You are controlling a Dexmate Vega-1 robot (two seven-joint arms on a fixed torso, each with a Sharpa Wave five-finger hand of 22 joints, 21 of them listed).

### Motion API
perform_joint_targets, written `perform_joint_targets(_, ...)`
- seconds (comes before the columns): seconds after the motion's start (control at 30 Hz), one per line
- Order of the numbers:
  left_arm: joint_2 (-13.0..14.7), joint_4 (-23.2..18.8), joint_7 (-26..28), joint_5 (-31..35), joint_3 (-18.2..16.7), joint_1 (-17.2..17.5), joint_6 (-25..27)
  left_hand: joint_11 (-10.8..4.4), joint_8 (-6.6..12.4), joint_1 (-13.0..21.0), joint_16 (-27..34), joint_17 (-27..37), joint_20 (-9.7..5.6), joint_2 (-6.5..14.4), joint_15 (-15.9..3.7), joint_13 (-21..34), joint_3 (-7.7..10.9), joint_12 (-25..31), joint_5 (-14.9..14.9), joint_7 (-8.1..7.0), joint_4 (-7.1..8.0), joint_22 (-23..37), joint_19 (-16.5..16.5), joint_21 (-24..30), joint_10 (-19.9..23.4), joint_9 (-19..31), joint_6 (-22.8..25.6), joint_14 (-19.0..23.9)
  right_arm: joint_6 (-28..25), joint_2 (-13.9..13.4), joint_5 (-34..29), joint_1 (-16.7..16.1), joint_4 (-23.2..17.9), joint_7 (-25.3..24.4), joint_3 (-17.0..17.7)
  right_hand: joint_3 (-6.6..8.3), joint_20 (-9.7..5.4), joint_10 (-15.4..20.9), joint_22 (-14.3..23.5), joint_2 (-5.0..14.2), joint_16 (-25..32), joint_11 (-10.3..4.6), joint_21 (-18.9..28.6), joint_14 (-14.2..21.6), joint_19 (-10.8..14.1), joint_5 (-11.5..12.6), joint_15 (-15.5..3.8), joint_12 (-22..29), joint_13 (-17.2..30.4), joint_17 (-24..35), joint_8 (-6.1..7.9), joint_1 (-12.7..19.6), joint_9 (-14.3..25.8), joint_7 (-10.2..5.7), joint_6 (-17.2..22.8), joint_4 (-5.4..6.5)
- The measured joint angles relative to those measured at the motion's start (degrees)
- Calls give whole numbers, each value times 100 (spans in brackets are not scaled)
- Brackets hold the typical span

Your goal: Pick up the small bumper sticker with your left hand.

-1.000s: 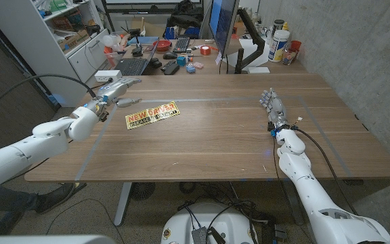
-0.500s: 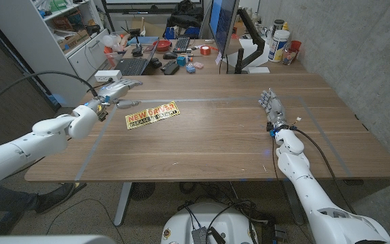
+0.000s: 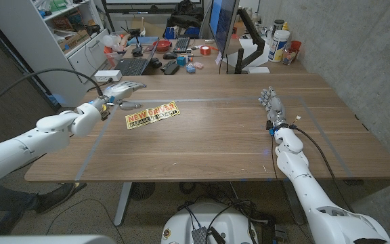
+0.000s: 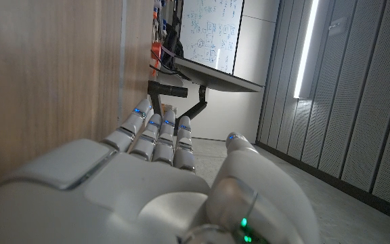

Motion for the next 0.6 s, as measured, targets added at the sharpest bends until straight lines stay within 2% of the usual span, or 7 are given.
perform_joint_targets(0.2,-47,53,-81,203,104,-125,-35,-33,0,-21,0,0,5,-67,0,0,-42,0,0,-25,39,0,-6,-33,-28,0,-22,0,4,4,-6,19,-7,-25,-3,-16,1,0,0,0,0,0,-18,0,1,0,0,-45,0,0,0,0,0,0,0,-16)
perform_joint_targets(0.3,-61,59,-95,252,152,-179,-36,-94,0,-21,0,0,83,-67,0,0,-57,0,0,-106,54,0,-23,-77,17,0,26,0,4,4,-7,22,-12,-34,-4,-16,32,0,0,0,0,0,-21,0,31,0,0,-45,0,0,0,0,0,0,0,-16)
perform_joint_targets(0.6,-95,72,-261,558,280,-311,-46,-175,67,32,0,0,83,-119,0,-1,-103,24,49,-237,54,26,-23,-77,97,-1,157,0,4,8,-7,16,-79,-82,-5,-15,31,0,-1,0,0,0,-43,0,31,0,0,-45,0,0,0,0,1,0,0,-15)
